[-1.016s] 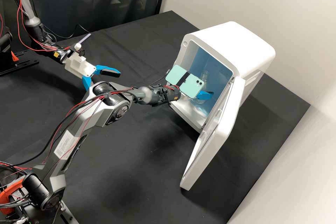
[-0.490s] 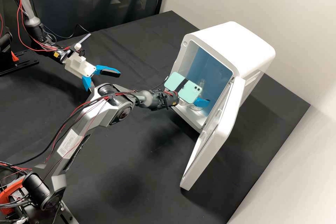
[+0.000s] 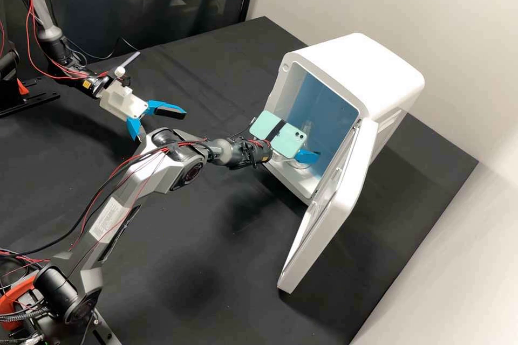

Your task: Place the flask in the incubator

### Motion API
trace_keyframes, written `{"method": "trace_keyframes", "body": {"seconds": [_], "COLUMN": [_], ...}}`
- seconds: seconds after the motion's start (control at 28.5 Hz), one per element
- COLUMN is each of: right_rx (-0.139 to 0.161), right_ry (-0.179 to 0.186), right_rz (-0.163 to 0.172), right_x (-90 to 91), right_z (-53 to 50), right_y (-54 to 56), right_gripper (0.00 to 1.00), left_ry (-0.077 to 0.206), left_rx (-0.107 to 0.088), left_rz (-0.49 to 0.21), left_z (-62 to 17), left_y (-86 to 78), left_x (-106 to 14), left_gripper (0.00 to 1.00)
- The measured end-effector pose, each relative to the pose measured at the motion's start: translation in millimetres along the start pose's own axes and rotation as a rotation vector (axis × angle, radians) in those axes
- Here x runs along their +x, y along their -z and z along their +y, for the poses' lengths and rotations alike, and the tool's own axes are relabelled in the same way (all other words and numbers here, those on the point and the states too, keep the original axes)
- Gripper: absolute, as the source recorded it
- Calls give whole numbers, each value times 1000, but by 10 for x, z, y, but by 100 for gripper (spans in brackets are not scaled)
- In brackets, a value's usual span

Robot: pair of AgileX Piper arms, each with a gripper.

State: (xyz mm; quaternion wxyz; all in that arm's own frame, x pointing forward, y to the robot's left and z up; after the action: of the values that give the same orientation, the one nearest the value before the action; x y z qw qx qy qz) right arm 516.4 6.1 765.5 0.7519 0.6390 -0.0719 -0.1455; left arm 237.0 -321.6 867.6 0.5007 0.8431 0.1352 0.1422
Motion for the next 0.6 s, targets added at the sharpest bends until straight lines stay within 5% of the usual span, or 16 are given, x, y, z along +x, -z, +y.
{"method": "trace_keyframes", "body": {"seconds": [0.46, 0.49, 0.6], "right_rx": [-1, -1, -2], "right_ry": [-2, -5, -9], "right_rz": [-1, -1, -3], "right_x": [6, 6, 14], "right_z": [-14, -12, -24], "right_y": [-7, -7, -18], "right_gripper": [0, 100, 100], "left_ry": [0, 0, 0], "left_rx": [0, 0, 0], "left_rz": [0, 0, 0], "left_z": [0, 0, 0], "left_y": [0, 0, 0], "left_x": [0, 0, 0], "left_gripper": [100, 100, 100]}}
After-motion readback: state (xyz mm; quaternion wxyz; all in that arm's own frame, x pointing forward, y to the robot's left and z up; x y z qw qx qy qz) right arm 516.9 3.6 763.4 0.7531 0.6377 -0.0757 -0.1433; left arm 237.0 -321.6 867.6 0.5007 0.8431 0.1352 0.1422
